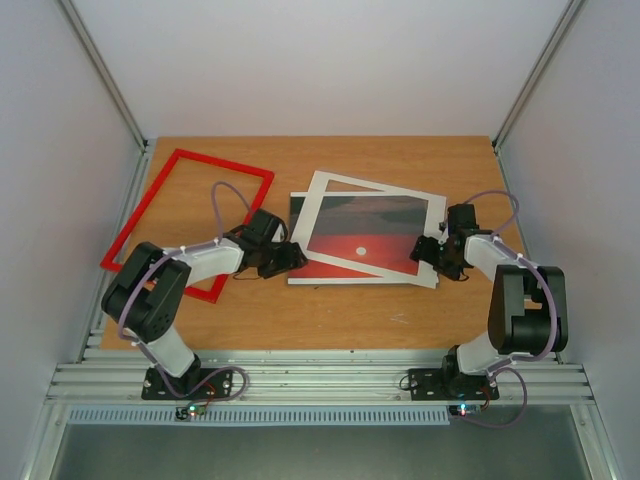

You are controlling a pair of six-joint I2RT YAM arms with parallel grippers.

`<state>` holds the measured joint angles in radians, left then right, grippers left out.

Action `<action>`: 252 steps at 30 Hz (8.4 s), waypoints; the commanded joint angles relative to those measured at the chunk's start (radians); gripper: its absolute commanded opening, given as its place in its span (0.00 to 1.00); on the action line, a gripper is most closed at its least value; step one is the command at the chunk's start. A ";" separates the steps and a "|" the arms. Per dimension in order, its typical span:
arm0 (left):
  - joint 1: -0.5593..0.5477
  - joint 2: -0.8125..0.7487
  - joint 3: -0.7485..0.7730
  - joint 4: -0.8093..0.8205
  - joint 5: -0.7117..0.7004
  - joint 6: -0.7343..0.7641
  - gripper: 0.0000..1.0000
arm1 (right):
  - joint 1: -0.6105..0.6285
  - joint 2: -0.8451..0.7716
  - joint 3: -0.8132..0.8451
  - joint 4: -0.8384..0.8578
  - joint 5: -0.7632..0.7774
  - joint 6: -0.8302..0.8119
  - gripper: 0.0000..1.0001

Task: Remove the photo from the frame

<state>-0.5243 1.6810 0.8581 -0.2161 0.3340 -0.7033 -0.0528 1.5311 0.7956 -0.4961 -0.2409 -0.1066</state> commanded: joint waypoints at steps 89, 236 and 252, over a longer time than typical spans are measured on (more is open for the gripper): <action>0.193 -0.045 -0.202 0.272 0.274 -0.124 0.46 | 0.562 -0.134 0.048 0.086 0.078 -0.148 0.88; -0.067 -0.472 -0.435 0.222 0.074 -0.434 0.65 | 0.900 0.030 -0.018 0.239 0.220 -0.125 0.52; -0.095 -0.332 -0.393 0.259 0.085 -0.426 0.65 | 0.852 0.032 -0.052 0.257 0.177 -0.065 0.52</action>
<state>-0.6128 1.3220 0.4408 0.0013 0.4206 -1.1435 0.8074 1.5631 0.7559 -0.2543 -0.0463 -0.1944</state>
